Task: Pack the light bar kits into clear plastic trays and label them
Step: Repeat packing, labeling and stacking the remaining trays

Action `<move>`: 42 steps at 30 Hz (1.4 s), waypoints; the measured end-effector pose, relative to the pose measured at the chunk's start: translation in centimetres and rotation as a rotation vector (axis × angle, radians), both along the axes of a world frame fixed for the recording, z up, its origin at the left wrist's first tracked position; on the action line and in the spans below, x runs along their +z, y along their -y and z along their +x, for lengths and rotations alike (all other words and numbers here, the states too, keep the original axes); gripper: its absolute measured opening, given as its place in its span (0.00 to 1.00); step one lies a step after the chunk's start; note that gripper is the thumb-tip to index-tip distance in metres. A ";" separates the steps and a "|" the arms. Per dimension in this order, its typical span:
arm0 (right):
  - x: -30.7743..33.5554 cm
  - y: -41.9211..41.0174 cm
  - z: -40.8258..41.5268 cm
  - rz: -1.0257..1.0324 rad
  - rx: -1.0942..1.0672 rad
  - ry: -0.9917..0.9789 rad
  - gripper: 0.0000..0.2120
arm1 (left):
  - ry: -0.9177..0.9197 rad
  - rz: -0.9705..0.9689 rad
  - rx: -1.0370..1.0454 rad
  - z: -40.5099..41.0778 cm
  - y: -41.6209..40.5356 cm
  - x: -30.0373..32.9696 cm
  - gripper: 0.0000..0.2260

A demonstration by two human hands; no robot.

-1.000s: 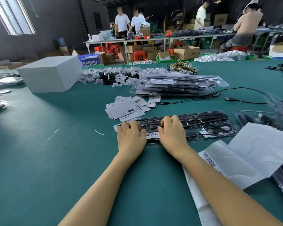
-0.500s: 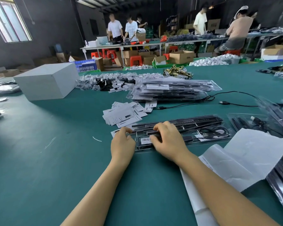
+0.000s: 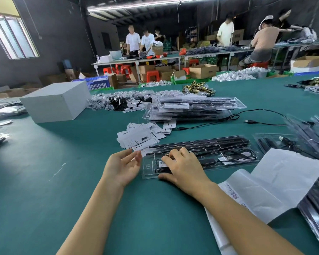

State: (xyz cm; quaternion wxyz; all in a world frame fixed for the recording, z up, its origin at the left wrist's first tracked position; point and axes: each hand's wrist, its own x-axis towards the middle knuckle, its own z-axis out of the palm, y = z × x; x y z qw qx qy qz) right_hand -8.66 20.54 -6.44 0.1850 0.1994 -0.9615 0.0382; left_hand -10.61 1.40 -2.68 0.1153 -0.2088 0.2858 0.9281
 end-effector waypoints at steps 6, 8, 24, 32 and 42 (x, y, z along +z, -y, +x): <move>0.8 -0.3 0.7 -0.046 -0.014 -0.137 0.34 | -0.005 -0.017 -0.128 0.0 1.5 -0.4 0.19; 0.6 -0.1 0.6 -0.104 -0.062 -0.252 0.30 | -0.069 -0.004 -0.151 0.1 1.0 -0.2 0.18; 11.5 -5.2 1.1 -0.917 -0.088 -0.795 0.11 | -1.381 -1.687 -0.655 5.6 -9.7 -3.3 0.18; 14.7 -12.2 2.6 -1.638 -0.222 -0.923 0.12 | -1.513 -1.988 -0.753 6.3 -10.9 -3.8 0.17; 6.7 -12.9 -1.1 -2.123 -0.564 -0.150 0.22 | -1.440 -2.089 -0.716 6.2 -11.0 -3.7 0.22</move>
